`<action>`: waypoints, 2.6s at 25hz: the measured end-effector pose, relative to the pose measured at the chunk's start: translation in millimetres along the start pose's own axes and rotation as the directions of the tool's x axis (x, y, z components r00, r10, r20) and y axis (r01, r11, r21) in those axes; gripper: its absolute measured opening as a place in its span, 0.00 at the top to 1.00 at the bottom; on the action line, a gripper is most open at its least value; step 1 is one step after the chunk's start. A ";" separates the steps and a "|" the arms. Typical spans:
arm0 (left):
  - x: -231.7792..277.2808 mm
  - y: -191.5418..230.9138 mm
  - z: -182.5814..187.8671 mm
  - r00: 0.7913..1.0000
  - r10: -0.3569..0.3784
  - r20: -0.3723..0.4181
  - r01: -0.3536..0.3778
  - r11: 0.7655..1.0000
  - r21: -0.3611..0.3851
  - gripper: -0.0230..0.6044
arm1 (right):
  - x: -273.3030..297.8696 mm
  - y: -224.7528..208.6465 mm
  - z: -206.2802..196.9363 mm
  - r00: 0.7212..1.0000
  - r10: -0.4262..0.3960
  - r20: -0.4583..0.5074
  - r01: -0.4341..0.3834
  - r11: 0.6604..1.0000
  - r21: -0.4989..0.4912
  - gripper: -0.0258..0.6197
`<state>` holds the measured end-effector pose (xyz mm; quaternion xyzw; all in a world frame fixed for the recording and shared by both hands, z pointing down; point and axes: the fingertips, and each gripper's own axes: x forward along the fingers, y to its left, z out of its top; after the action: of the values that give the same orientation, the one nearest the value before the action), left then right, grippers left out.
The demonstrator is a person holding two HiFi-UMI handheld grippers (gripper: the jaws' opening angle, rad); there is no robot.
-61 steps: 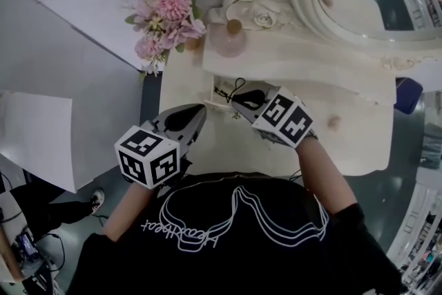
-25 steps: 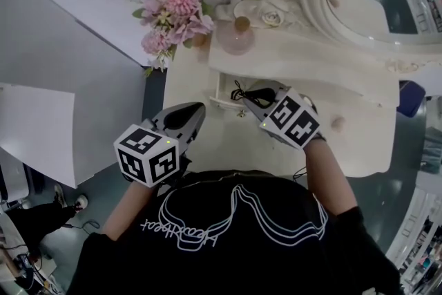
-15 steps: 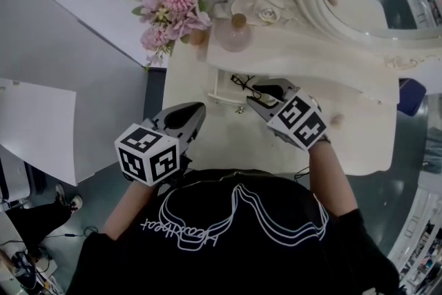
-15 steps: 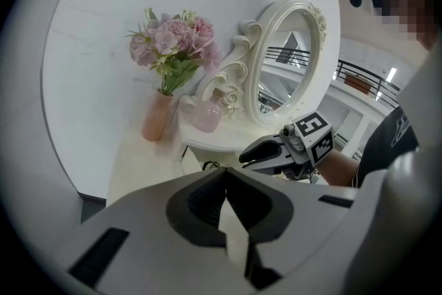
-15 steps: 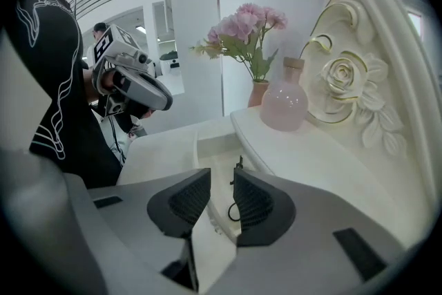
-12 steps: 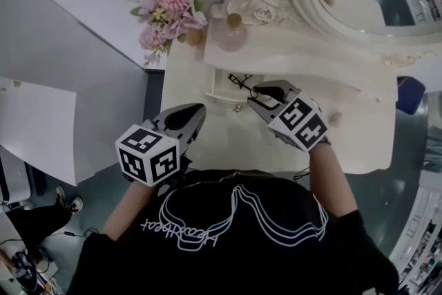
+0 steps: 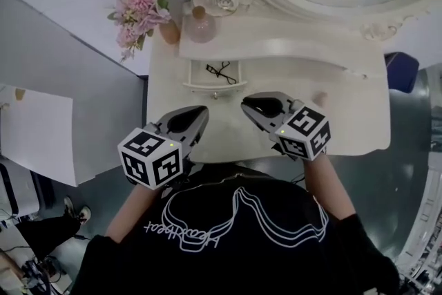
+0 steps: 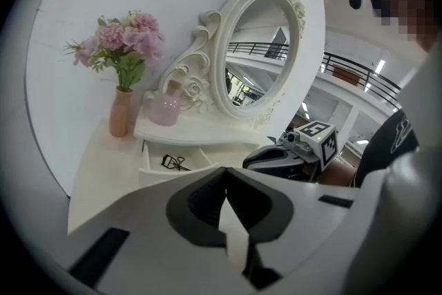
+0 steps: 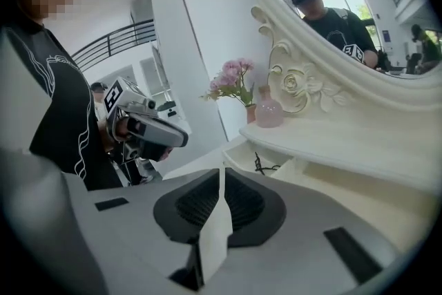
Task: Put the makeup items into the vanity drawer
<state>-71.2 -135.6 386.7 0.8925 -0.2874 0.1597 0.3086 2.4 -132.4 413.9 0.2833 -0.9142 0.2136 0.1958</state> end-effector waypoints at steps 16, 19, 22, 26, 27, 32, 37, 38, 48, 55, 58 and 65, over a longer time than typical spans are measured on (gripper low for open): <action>65.1 -96.5 -27.3 0.980 -0.135 -0.147 0.147 0.986 0.073 0.96 | -133.7 -38.2 -85.0 0.965 -0.257 0.055 0.247 0.958 0.146 0.76; 75.1 -103.3 -26.8 0.975 -0.150 -0.166 0.165 0.983 0.082 0.96 | -156.9 -63.1 -98.2 0.935 -0.351 0.053 0.335 0.921 0.198 0.69; 82.5 -106.6 -23.5 0.971 -0.159 -0.179 0.177 0.980 0.090 0.96 | -173.5 -87.0 -109.6 0.904 -0.426 0.043 0.405 0.883 0.238 0.64; 87.4 -103.8 -18.1 0.969 -0.157 -0.188 0.179 0.978 0.104 0.96 | -177.0 -109.0 -124.0 0.889 -0.457 -0.001 0.444 0.862 0.244 0.58; 88.0 -102.3 -16.5 0.970 -0.156 -0.189 0.178 0.978 0.106 0.96 | -176.0 -113.8 -127.9 0.886 -0.463 -0.020 0.454 0.859 0.236 0.56; 90.0 -91.4 -11.9 0.970 -0.144 -0.194 0.165 0.981 0.098 0.96 | -174.0 -143.9 -145.4 0.837 -0.537 -0.110 0.548 0.817 0.179 0.54; 91.3 -83.2 -10.6 0.971 -0.133 -0.198 0.154 0.984 0.094 0.96 | -169.1 -168.6 -157.4 0.798 -0.577 -0.176 0.600 0.788 0.138 0.56; 91.0 -81.4 -10.7 0.971 -0.130 -0.199 0.151 0.984 0.097 0.96 | -167.5 -172.4 -160.6 0.790 -0.583 -0.189 0.609 0.782 0.132 0.56; 91.2 -67.9 -10.0 0.973 -0.105 -0.205 0.126 0.987 0.096 0.96 | -162.0 -186.2 -180.7 0.750 -0.616 -0.241 0.655 0.743 0.141 0.66; 87.6 -67.5 -10.0 0.974 -0.112 -0.198 0.132 0.987 0.094 0.96 | -159.6 -184.9 -172.0 0.742 -0.623 -0.247 0.660 0.744 0.105 0.66; 83.1 -63.7 -11.1 0.976 -0.105 -0.192 0.122 0.989 0.081 0.96 | -153.4 -176.7 -162.3 0.754 -0.614 -0.234 0.645 0.758 0.091 0.67; 71.0 -60.9 -10.5 0.983 -0.094 -0.160 0.105 0.993 0.059 0.96 | -130.9 -143.5 -115.2 0.819 -0.555 -0.143 0.568 0.820 0.073 0.67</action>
<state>20.6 -119.0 399.6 0.9003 -0.2117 0.2234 0.3078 215.9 -125.2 487.1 0.5380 -0.7635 0.2134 0.2864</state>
